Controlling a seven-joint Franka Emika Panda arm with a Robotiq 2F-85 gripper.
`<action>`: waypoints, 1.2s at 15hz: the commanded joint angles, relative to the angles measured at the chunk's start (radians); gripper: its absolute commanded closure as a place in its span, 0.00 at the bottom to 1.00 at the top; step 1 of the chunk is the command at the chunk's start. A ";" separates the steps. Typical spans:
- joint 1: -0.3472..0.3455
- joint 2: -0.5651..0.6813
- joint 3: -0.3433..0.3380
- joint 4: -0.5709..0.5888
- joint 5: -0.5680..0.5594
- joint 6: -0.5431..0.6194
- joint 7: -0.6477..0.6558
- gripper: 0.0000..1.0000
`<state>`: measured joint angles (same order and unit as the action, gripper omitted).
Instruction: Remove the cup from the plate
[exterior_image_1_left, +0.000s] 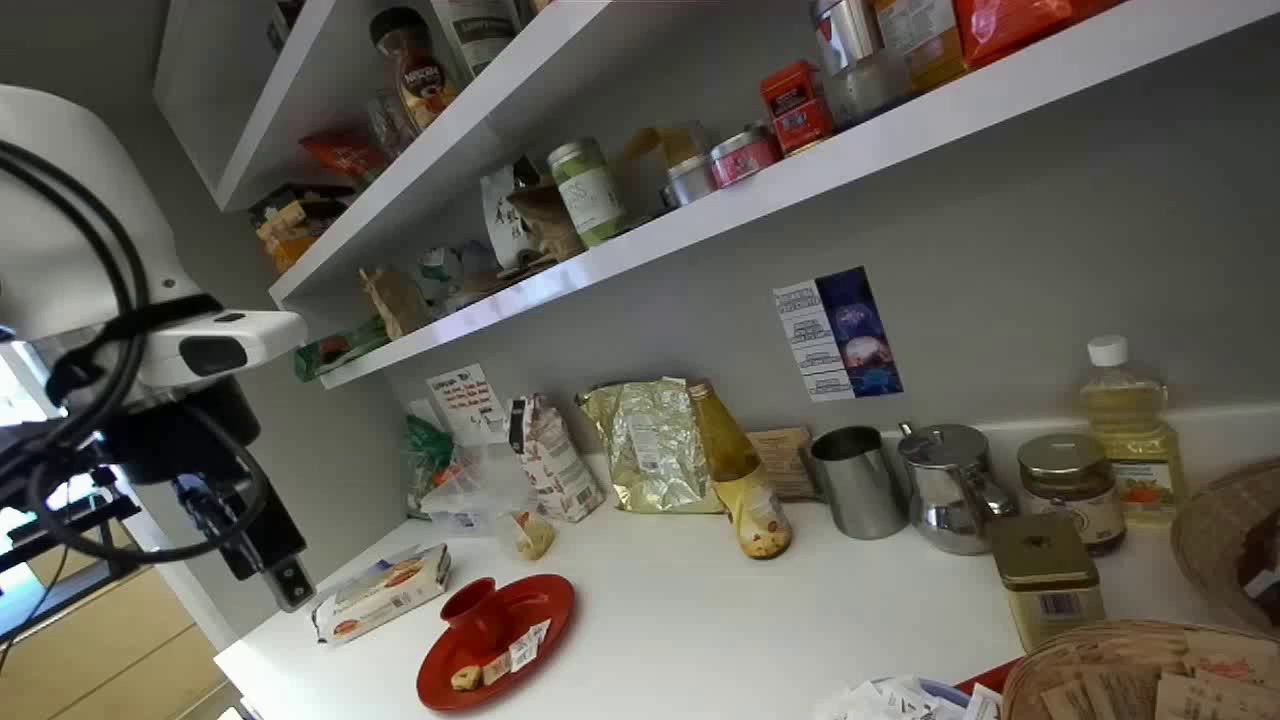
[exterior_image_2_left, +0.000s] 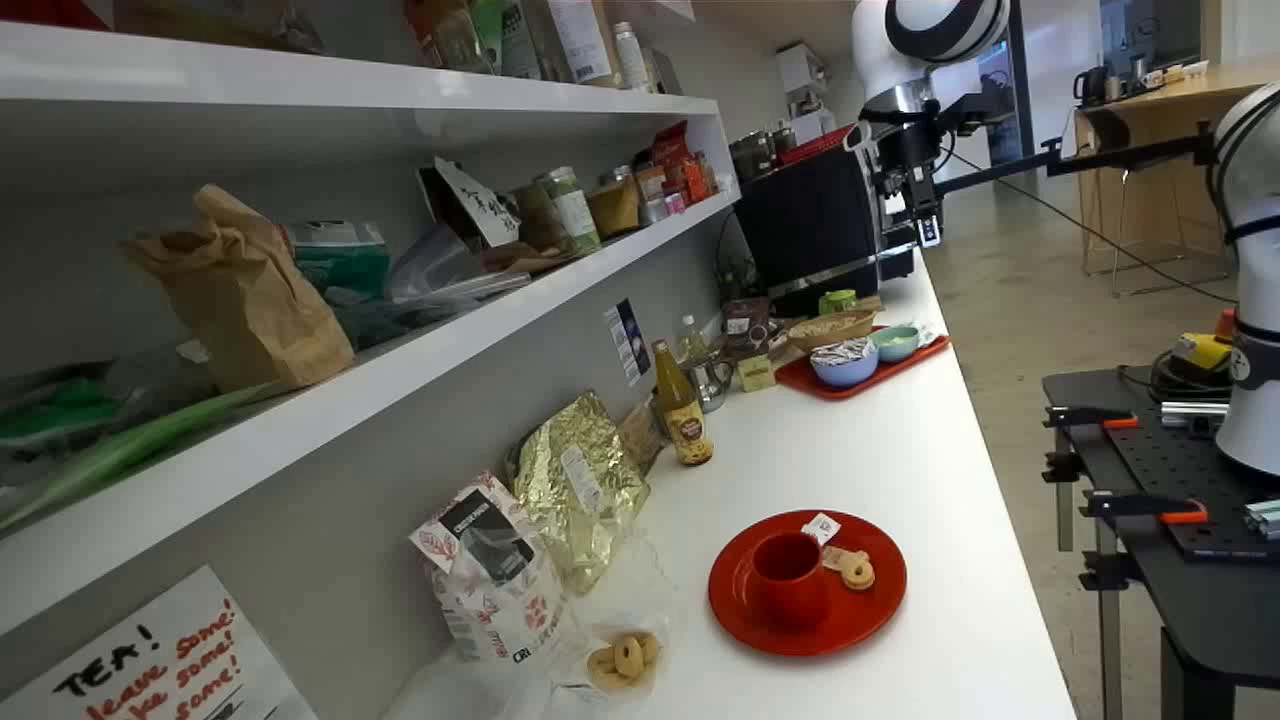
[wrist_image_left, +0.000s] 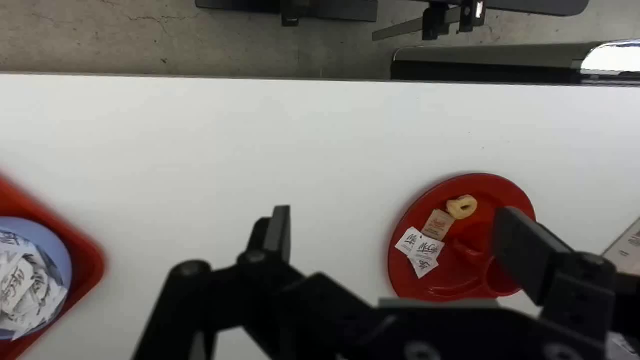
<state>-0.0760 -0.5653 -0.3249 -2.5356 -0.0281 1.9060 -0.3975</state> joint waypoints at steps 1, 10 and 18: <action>-0.020 0.004 0.018 0.001 0.011 -0.001 -0.010 0.00; -0.003 0.023 0.030 0.034 0.023 0.008 -0.011 0.00; 0.118 0.129 0.125 0.153 0.194 0.196 0.010 0.00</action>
<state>0.0028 -0.5092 -0.2434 -2.4379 0.1073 2.0474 -0.3965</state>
